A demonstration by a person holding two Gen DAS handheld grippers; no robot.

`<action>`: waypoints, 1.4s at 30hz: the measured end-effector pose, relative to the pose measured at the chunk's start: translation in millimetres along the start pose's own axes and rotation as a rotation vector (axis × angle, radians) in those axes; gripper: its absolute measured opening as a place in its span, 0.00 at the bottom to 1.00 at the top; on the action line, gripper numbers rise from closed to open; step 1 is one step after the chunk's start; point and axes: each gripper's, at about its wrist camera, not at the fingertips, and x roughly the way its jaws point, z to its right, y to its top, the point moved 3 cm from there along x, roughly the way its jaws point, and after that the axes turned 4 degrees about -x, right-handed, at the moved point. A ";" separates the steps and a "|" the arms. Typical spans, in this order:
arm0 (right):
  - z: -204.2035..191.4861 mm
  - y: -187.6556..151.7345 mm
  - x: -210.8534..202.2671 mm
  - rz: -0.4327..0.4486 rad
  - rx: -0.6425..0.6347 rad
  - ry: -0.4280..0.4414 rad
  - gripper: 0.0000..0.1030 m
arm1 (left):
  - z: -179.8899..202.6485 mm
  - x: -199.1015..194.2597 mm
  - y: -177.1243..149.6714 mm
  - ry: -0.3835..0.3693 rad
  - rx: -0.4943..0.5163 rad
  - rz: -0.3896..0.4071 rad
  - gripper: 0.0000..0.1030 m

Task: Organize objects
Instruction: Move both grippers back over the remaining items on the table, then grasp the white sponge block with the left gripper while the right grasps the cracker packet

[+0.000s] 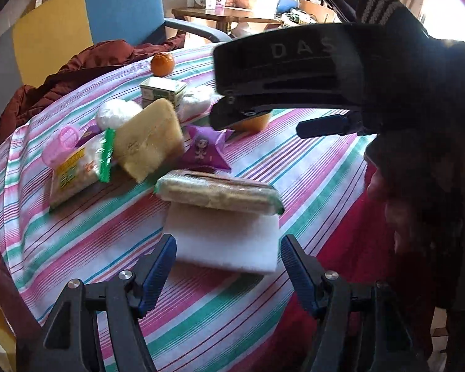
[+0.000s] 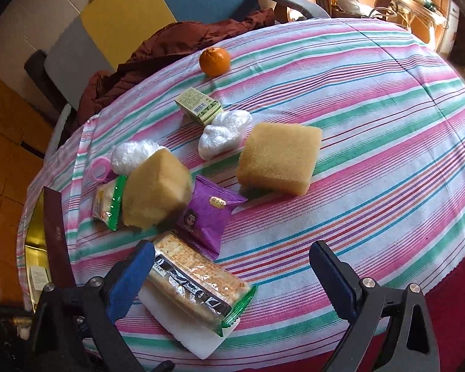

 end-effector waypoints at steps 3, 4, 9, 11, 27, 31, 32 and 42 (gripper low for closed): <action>0.3 1.0 -3.3 0.027 0.015 0.029 0.98 | 6.8 20.7 6.6 -0.004 0.018 -0.041 0.69; 1.2 1.4 -4.7 0.038 0.024 0.035 0.98 | 7.3 27.1 8.1 0.012 0.017 -0.049 0.69; 9.6 2.1 -11.0 0.076 0.076 0.088 0.98 | 20.7 40.5 17.3 0.100 0.108 -0.024 0.70; 9.2 3.0 -11.2 0.078 0.074 0.092 0.98 | 21.3 43.7 15.4 0.120 0.142 -0.015 0.73; 0.2 2.5 0.8 0.003 0.003 0.092 0.99 | -58.8 -9.9 -77.7 0.050 0.139 -0.046 0.72; -13.3 -1.0 7.9 -0.050 -0.077 0.118 0.99 | -83.6 -20.8 -76.4 -0.034 -0.053 -0.069 0.72; -17.2 -2.0 11.1 -0.072 -0.101 0.118 0.99 | -86.6 -21.3 -73.4 -0.062 -0.105 -0.079 0.72; -45.8 -18.0 50.2 -0.267 -0.316 -0.055 0.95 | -58.4 -12.7 -49.4 -0.095 -0.172 -0.103 0.72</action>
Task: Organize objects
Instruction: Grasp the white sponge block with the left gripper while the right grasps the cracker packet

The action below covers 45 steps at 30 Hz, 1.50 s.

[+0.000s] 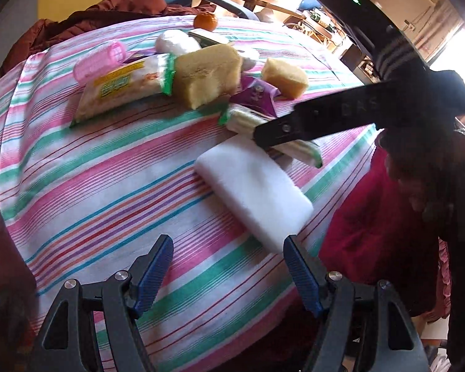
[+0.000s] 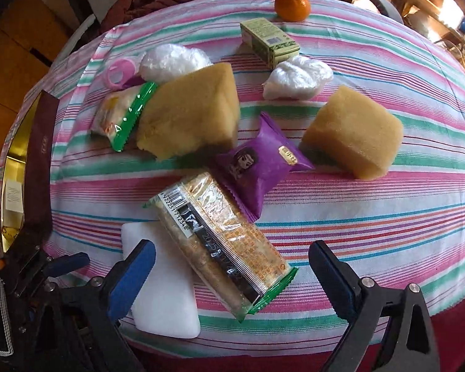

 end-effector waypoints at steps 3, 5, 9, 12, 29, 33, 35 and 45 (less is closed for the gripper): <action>4.5 -1.0 0.4 -0.001 0.021 0.004 0.95 | 14.2 4.5 5.3 0.012 0.002 -0.011 0.73; 6.8 -1.5 0.4 -0.002 0.031 0.002 0.95 | 21.1 7.9 10.9 0.019 -0.015 -0.013 0.75; 12.0 -2.3 1.7 -0.011 0.053 -0.001 0.94 | 32.4 15.2 22.0 0.068 -0.039 -0.002 0.83; 17.5 -3.1 -1.3 0.008 0.077 0.018 0.94 | 37.9 26.1 29.9 0.077 -0.073 -0.023 0.83; 18.2 -7.8 11.7 -0.097 0.033 -0.007 0.94 | 22.2 7.8 -3.2 0.051 0.011 0.007 0.58; 18.6 -11.3 14.5 -0.129 0.007 -0.029 0.94 | 14.1 -3.7 -19.2 0.044 0.026 0.020 0.57; 17.2 -12.5 15.2 -0.139 -0.013 -0.043 0.91 | 10.2 -9.4 -26.2 0.039 0.020 0.026 0.57; -12.3 -24.5 3.9 -0.111 -0.155 -0.133 0.51 | -52.6 -40.5 -37.5 0.032 0.001 0.088 0.56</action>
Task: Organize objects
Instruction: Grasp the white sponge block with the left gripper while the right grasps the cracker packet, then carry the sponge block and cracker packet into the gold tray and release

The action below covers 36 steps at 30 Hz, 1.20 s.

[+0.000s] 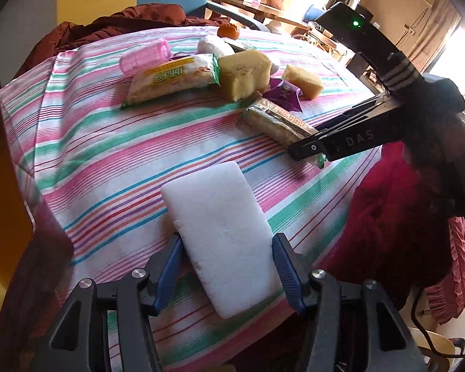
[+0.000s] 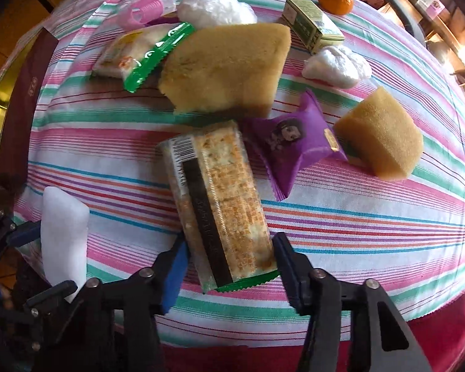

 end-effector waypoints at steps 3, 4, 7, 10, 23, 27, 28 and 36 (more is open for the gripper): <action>-5.0 -5.8 -8.5 0.032 0.006 0.012 0.51 | -10.0 -7.3 4.4 -0.014 -0.008 0.035 0.56; -6.9 -7.5 -12.5 0.046 0.010 0.023 0.50 | -10.0 -16.0 0.1 -0.021 -0.013 0.051 0.56; -11.8 -13.5 -29.3 0.107 0.023 0.071 0.48 | -14.9 -42.5 -0.4 -0.038 -0.026 0.118 0.56; -19.3 -19.2 -49.9 0.180 0.023 0.132 0.47 | -24.1 -63.6 3.2 -0.041 -0.054 0.174 0.56; -154.4 39.4 -103.5 0.380 -0.091 0.286 0.47 | -166.1 -165.7 6.0 0.221 -0.274 0.394 0.57; -213.5 62.3 -109.2 0.396 -0.161 0.325 0.47 | -222.3 -174.9 5.2 0.346 -0.321 0.385 0.57; -228.0 65.7 -108.3 0.393 -0.176 0.332 0.47 | -234.7 -174.9 4.4 0.366 -0.333 0.379 0.57; -340.7 80.3 -63.1 0.295 -0.289 0.426 0.59 | -320.8 -165.2 -25.7 0.466 -0.514 0.300 0.74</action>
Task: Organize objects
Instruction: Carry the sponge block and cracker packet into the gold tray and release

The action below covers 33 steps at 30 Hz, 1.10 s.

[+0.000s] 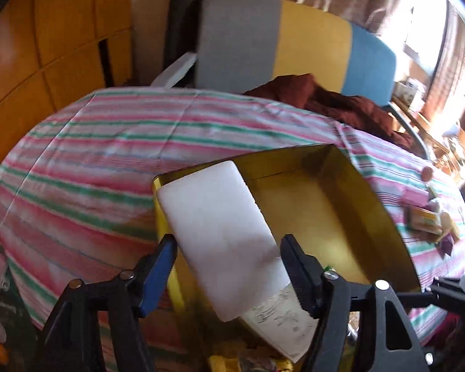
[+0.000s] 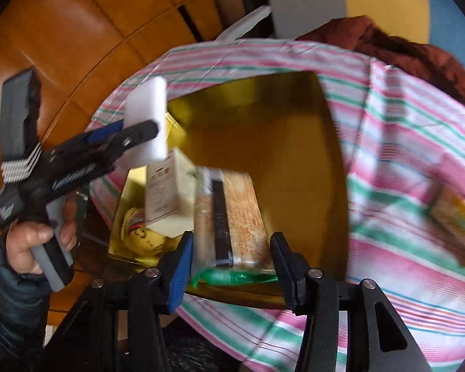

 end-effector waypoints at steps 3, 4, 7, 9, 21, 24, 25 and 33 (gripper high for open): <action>-20.8 -5.8 17.7 -0.030 -0.020 0.086 0.78 | -16.7 -1.2 -12.5 0.003 -0.053 -0.011 0.79; -26.5 -8.2 20.1 -0.035 -0.039 0.096 0.80 | -19.9 -2.6 -17.3 0.001 -0.067 -0.012 0.79; -38.6 -11.0 14.4 0.011 -0.110 0.050 0.96 | -24.4 -12.9 -28.2 0.004 -0.099 -0.002 0.79; -46.1 -11.3 4.3 0.089 -0.172 -0.029 0.98 | -24.0 -25.8 -35.0 0.004 -0.128 0.034 0.79; -38.2 -16.5 -14.4 0.255 -0.166 -0.205 1.00 | 18.2 -89.7 -57.7 0.171 -0.068 0.261 0.78; -35.9 -17.0 -30.5 0.357 -0.150 -0.225 1.00 | 28.2 -94.2 -59.2 0.182 -0.059 0.267 0.78; -37.4 -17.1 -36.6 0.397 -0.160 -0.251 1.00 | 30.1 -94.3 -58.8 0.183 -0.056 0.264 0.78; -4.5 -16.5 -51.6 0.384 -0.012 -0.157 1.00 | 61.8 -101.7 -62.9 0.149 0.015 0.276 0.72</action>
